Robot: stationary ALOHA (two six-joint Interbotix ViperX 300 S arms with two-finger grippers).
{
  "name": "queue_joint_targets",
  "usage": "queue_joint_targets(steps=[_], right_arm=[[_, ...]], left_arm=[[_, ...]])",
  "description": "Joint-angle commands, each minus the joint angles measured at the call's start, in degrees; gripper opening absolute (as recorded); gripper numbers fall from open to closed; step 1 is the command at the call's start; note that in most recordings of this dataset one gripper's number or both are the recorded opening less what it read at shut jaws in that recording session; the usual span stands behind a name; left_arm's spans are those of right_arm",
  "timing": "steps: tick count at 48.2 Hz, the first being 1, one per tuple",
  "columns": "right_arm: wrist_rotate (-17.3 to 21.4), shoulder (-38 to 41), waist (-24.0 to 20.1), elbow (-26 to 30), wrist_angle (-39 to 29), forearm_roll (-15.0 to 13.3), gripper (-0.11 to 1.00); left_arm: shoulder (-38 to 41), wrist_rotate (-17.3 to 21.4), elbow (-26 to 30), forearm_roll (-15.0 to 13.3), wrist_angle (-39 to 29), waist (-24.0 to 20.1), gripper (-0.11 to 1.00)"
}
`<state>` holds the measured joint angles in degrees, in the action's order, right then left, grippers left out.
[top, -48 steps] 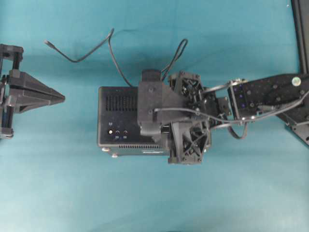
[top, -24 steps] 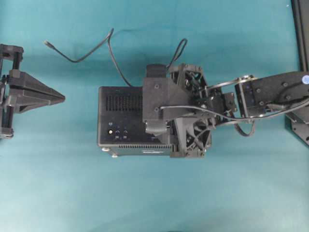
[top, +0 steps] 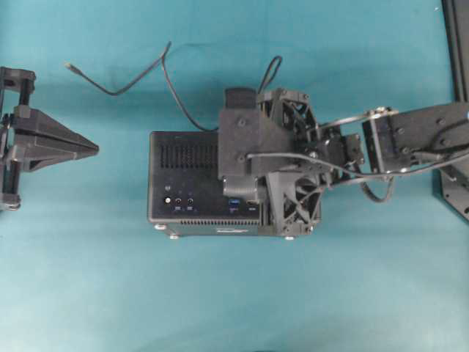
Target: Insert the USB into the PC box with both arms.
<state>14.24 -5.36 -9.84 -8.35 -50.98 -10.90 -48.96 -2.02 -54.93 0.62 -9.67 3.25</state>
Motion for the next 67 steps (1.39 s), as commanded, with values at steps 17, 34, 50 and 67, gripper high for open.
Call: queue_joint_targets(steps=[17, 34, 50, 67], right_arm=[[0.9, -1.7, -0.9, 0.5, 1.2, 1.4, 0.12], [0.8, -1.4, -1.4, -0.4, 2.1, 3.9, 0.12], [0.8, -1.2, 1.1, -2.2, 2.5, 1.1, 0.12], [1.6, -0.8, -1.0, -3.0, 2.1, 2.0, 0.12]], left_arm=[[0.4, -0.2, 1.6, 0.2, 0.5, 0.1, 0.00], [0.5, -0.2, 1.6, 0.2, 0.5, 0.1, 0.00], [0.4, -1.3, 1.7, 0.1, 0.4, 0.1, 0.00], [0.4, -1.5, 1.7, 0.2, 0.4, 0.0, 0.00]])
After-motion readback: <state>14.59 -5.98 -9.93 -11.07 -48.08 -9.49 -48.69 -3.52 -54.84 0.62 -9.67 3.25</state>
